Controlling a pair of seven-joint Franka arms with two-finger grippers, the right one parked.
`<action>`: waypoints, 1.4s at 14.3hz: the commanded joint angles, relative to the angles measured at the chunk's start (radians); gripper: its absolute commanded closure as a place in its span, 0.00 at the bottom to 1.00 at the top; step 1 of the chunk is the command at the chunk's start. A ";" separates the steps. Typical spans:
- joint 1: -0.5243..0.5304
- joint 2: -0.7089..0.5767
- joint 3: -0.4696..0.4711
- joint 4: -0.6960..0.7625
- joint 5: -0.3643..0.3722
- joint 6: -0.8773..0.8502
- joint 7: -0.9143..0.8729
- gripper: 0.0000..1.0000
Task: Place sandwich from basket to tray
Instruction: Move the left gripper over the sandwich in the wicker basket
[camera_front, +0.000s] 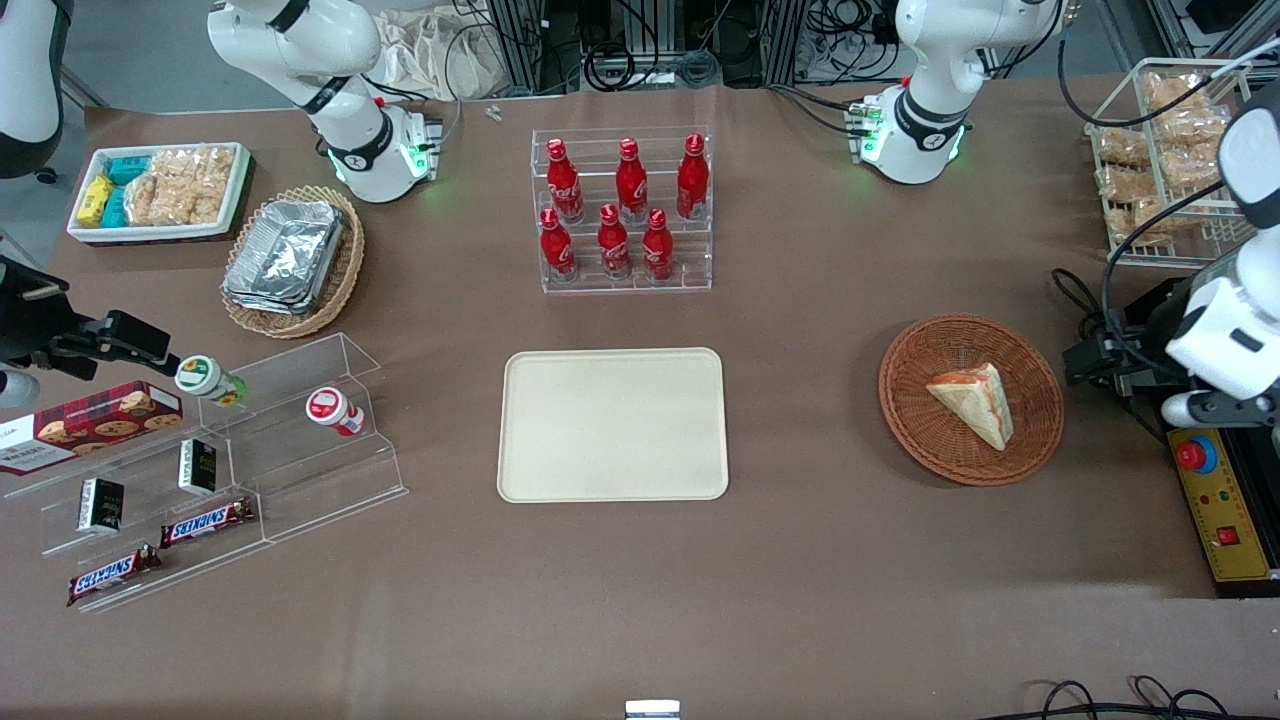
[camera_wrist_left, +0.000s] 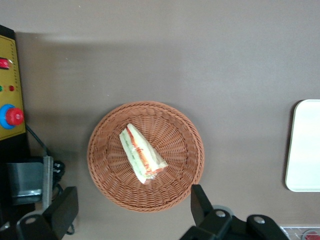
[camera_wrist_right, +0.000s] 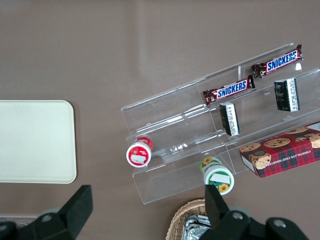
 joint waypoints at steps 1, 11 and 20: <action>-0.006 0.005 0.004 0.023 0.004 -0.036 -0.018 0.00; 0.009 -0.047 0.016 -0.266 0.007 0.100 -0.515 0.00; 0.011 -0.031 0.018 -0.666 0.005 0.606 -0.758 0.00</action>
